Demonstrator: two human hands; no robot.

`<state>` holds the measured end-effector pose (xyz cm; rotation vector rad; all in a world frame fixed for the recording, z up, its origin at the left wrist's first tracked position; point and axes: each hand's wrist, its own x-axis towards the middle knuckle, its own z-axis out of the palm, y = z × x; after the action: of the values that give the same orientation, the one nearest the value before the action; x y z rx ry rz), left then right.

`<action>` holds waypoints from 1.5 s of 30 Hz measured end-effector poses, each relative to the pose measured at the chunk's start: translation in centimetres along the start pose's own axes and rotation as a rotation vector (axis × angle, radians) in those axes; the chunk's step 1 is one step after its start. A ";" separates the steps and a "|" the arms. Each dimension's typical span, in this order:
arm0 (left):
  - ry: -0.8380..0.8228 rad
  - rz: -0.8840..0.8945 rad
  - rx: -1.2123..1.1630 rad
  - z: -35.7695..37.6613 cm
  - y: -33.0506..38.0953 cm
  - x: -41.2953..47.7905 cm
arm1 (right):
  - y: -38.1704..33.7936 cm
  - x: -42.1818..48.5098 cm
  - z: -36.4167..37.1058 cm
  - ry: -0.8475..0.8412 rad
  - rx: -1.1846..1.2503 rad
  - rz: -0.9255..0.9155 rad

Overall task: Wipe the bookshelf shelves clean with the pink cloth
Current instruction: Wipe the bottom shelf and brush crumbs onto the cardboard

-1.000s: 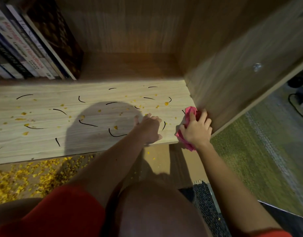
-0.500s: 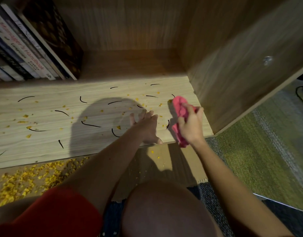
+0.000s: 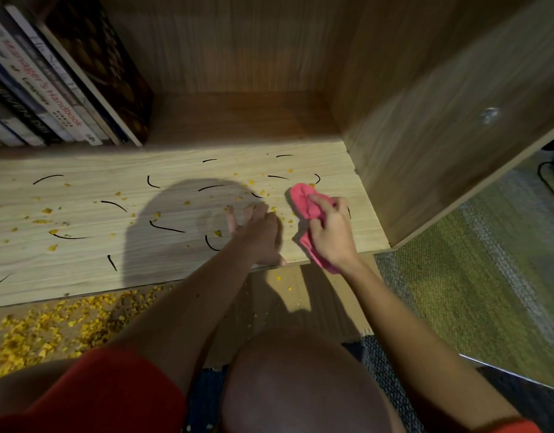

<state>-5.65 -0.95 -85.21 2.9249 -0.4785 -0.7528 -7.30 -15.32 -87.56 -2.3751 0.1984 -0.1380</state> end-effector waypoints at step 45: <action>0.077 -0.108 -0.192 -0.9 -3.4 3.2 | -1.4 6.7 1.8 0.020 -0.252 0.146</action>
<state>-1.61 1.22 -86.44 2.8050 -0.2294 -0.6547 -0.25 -14.34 -87.62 -2.5989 0.4188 -0.0703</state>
